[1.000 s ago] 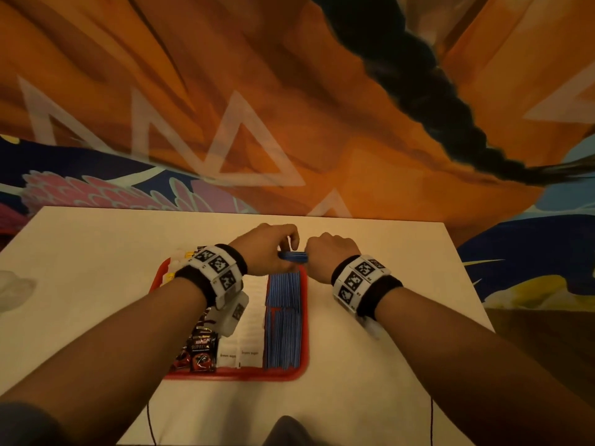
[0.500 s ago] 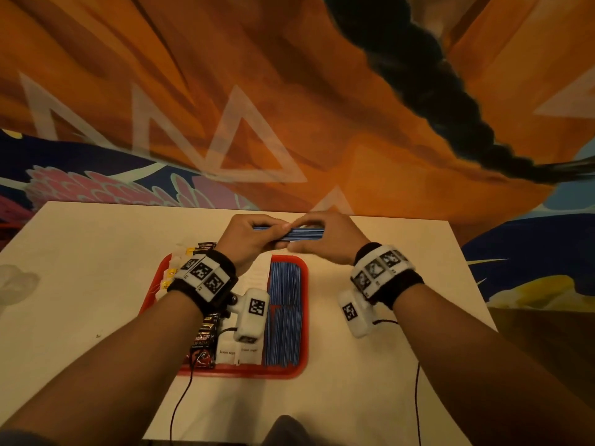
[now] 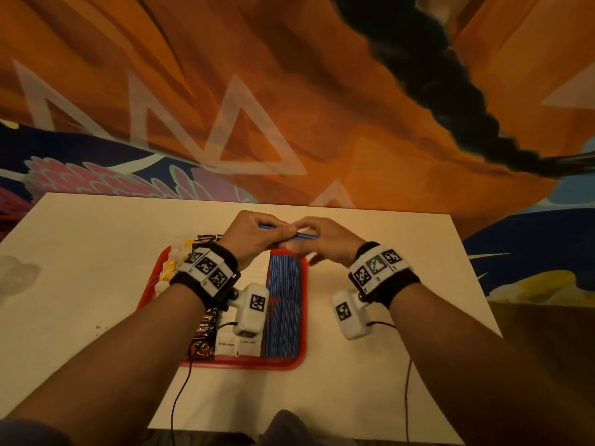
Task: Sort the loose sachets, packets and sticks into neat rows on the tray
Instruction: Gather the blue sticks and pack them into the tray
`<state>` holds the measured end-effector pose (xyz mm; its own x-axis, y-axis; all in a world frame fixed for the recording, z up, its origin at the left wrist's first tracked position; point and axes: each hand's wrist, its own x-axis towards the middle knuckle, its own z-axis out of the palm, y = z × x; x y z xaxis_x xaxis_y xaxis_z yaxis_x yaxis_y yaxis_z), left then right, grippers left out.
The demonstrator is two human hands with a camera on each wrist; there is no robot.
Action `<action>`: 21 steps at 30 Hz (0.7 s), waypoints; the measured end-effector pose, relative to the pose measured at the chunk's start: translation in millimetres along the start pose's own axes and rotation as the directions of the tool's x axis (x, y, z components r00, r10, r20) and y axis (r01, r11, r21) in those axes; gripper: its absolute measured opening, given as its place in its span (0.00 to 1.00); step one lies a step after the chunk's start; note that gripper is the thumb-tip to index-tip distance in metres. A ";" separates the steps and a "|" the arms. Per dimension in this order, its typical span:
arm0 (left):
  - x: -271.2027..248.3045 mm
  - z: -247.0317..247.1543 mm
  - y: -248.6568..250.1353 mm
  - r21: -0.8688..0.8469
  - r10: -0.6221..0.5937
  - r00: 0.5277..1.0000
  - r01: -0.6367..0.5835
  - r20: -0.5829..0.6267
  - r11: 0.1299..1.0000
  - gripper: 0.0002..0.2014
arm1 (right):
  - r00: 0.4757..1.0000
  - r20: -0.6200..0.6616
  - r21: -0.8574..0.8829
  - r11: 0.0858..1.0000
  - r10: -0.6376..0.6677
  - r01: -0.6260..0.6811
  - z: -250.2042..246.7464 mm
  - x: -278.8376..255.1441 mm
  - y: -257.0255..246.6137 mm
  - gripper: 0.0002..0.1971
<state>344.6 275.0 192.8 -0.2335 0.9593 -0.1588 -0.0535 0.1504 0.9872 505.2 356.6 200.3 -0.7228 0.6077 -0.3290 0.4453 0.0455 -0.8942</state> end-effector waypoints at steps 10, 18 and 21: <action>-2.0 -10.7 -48.4 0.056 -0.152 0.983 0.158 -0.101 0.986 0.21 | 0.976 -0.036 -0.463 0.862 0.214 -0.206 48.8 10.0 44.2 0.16; -13.2 13.8 -111.3 -0.325 -0.490 0.870 0.451 -0.047 0.832 0.08 | 0.883 -0.269 -0.393 0.794 0.383 -0.464 94.3 18.4 95.3 0.09; -15.0 20.1 -131.1 -0.342 -0.582 0.809 0.527 -0.079 0.778 0.05 | 0.876 -0.197 -0.454 0.751 0.441 -0.480 114.4 17.4 110.1 0.13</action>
<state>374.6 245.6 66.1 -0.2345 0.6698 -0.7045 -0.4963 0.5406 0.6793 481.2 281.5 61.4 -0.3324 0.7081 -0.6230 0.9211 0.1019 -0.3756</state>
